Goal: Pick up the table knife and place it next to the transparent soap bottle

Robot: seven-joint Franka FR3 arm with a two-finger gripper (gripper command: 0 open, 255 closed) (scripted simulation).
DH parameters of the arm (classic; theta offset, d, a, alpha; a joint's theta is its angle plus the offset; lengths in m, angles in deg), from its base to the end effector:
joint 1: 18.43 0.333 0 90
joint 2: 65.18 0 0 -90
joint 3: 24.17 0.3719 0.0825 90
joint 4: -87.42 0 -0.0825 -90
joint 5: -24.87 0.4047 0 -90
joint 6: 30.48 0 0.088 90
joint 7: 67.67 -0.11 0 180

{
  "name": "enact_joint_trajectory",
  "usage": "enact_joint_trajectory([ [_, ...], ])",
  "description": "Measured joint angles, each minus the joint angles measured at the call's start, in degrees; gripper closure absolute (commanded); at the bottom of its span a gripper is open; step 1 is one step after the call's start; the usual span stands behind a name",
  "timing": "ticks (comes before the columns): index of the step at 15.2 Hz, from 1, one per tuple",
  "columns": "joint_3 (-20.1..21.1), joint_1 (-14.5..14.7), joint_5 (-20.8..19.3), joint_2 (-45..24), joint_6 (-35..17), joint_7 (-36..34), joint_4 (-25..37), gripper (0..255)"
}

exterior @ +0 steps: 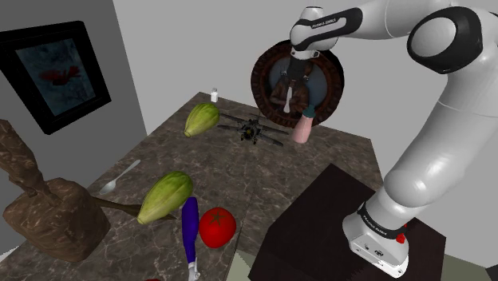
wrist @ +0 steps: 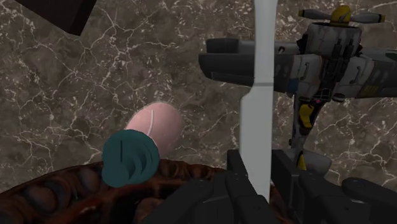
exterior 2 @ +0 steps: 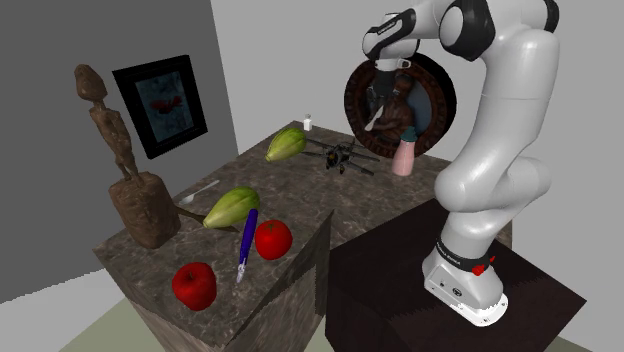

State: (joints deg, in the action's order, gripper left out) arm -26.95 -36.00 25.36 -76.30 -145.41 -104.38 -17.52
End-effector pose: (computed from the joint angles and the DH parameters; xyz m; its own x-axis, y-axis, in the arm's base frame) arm 0.5992 -0.2197 0.4667 0.5412 -0.8408 -0.0146 -0.8407 -0.5414 0.0130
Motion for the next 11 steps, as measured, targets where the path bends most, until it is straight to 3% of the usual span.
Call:
enact_joint_trajectory([
  [11, 0.0, -0.2, 0.2, -3.2, -7.5, 0.3, -4.3, 255],
])
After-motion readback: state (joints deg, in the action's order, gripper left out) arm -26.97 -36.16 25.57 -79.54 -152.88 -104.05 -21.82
